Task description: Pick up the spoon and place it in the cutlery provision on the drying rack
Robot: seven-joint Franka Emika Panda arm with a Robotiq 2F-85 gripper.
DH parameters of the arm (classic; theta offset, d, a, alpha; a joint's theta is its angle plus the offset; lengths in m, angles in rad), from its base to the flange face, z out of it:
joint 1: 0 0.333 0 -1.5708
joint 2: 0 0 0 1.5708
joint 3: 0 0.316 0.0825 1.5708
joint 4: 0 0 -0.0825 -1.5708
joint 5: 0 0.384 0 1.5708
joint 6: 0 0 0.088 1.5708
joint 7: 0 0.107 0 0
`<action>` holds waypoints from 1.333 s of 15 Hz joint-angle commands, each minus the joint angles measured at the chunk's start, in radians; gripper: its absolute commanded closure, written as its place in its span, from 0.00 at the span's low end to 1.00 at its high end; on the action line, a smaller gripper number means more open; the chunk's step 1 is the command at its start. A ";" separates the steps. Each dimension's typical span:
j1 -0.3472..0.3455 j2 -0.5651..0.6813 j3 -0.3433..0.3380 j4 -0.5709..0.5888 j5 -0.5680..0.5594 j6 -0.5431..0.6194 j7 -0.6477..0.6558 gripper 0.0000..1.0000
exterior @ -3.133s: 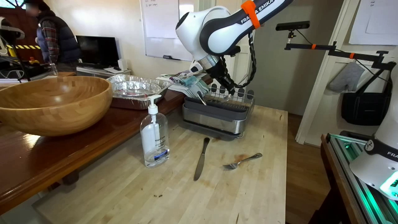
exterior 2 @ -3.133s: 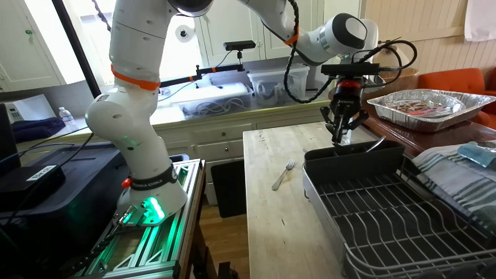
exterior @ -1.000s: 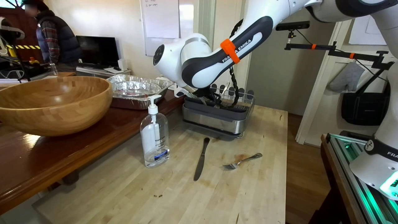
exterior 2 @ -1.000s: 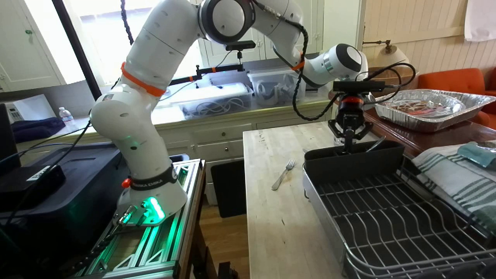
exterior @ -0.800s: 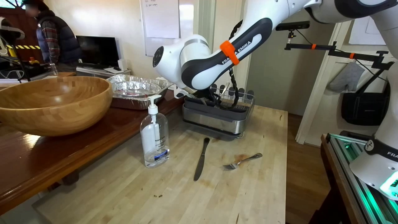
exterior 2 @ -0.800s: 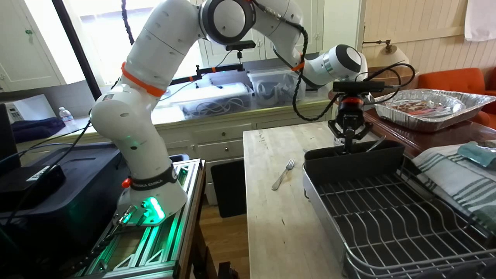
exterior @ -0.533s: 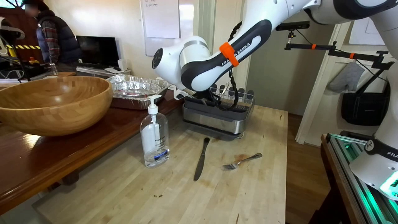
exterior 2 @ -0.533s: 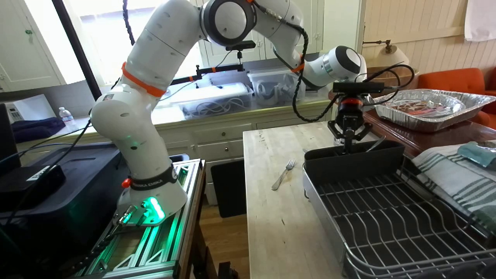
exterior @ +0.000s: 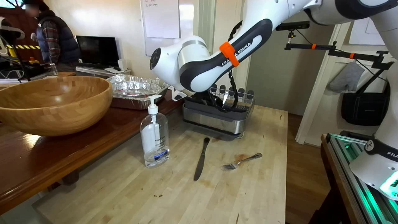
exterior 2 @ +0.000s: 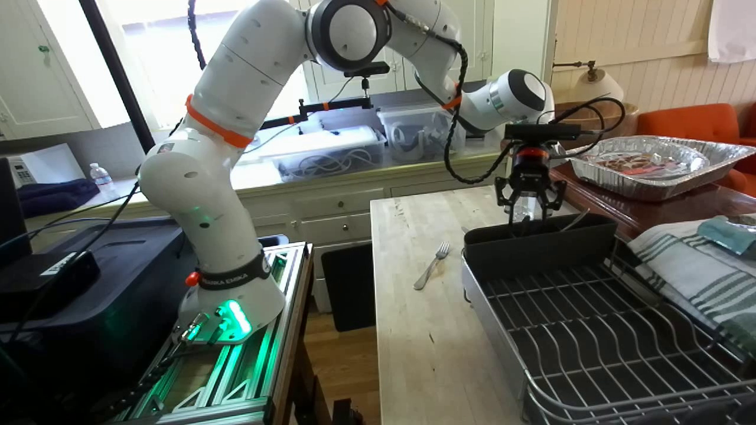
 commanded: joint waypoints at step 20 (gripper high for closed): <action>-0.004 -0.247 0.069 -0.098 0.184 0.037 0.220 0.00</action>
